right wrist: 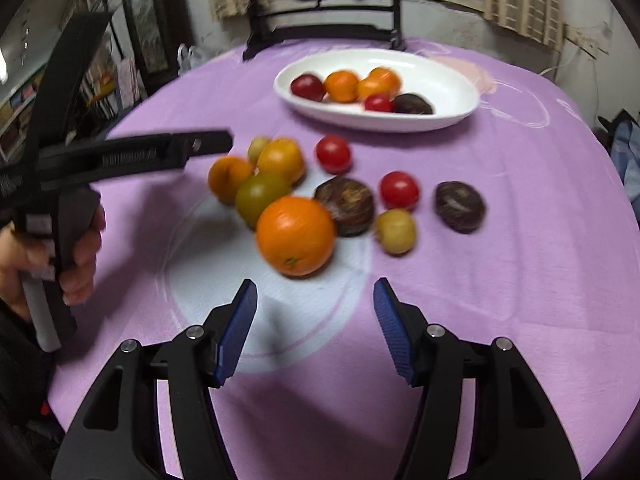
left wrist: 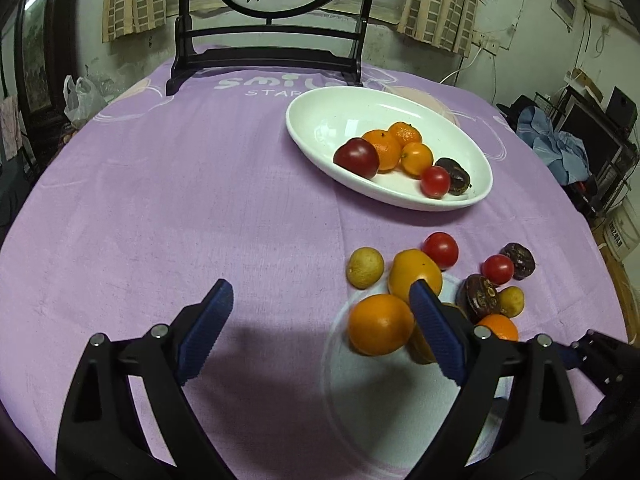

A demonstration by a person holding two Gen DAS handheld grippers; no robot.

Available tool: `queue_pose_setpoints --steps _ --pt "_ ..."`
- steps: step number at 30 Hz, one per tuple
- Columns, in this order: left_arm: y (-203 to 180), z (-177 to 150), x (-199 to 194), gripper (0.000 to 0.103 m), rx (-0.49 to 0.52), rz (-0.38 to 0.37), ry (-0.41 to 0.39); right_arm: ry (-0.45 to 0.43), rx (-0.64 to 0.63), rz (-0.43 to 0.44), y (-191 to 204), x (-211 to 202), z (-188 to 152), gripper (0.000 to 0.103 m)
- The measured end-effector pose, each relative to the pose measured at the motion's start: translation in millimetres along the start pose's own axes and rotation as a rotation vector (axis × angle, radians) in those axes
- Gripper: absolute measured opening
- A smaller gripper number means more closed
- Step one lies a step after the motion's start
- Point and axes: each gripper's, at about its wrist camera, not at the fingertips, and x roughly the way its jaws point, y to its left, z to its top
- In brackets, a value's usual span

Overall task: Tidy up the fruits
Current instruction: 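Grasp an orange with the right tool while the left tool grasps a mandarin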

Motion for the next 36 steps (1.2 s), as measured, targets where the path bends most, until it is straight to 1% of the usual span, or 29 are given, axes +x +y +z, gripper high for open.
queue_pose_setpoints --steps 2,7,10,11,12,15,19,23,25,29,32,36 --pt "2 -1 1 0.091 -0.004 -0.008 0.0 0.015 -0.012 -0.004 7 9 5 0.061" --pt "10 2 3 0.091 -0.036 -0.018 0.019 0.032 -0.034 -0.063 14 27 18 0.061" --pt "17 3 0 0.091 -0.06 -0.007 0.005 0.006 -0.028 -0.059 13 30 23 0.061" --pt "19 4 1 0.092 -0.069 -0.01 0.008 -0.006 -0.024 -0.051 12 29 23 0.056" --pt "19 4 1 0.092 -0.074 -0.015 0.011 -0.007 -0.019 -0.037 10 30 23 0.047" --pt "19 3 1 0.092 -0.079 -0.034 0.025 -0.019 0.011 -0.003 3 28 23 0.046" --pt "12 0 0 0.092 -0.051 -0.043 0.032 -0.028 0.03 0.033 -1 20 20 0.046" --pt "4 -3 -5 0.092 -0.02 -0.073 0.03 -0.065 0.026 0.056 -3 6 16 0.046" --pt "0 -5 -7 0.092 0.004 -0.069 0.027 -0.083 0.03 0.071 -5 -1 14 0.046" --pt "-6 -13 -7 0.092 0.049 -0.097 0.05 -0.107 0.076 0.081 -21 -11 8 0.046" --pt "-10 -22 -5 0.092 0.099 -0.087 0.065 -0.12 0.098 0.083 -29 -17 6 0.046" --pt "-13 -28 8 0.091 0.118 -0.072 0.112 -0.134 0.085 0.096 -26 -21 6 0.046"
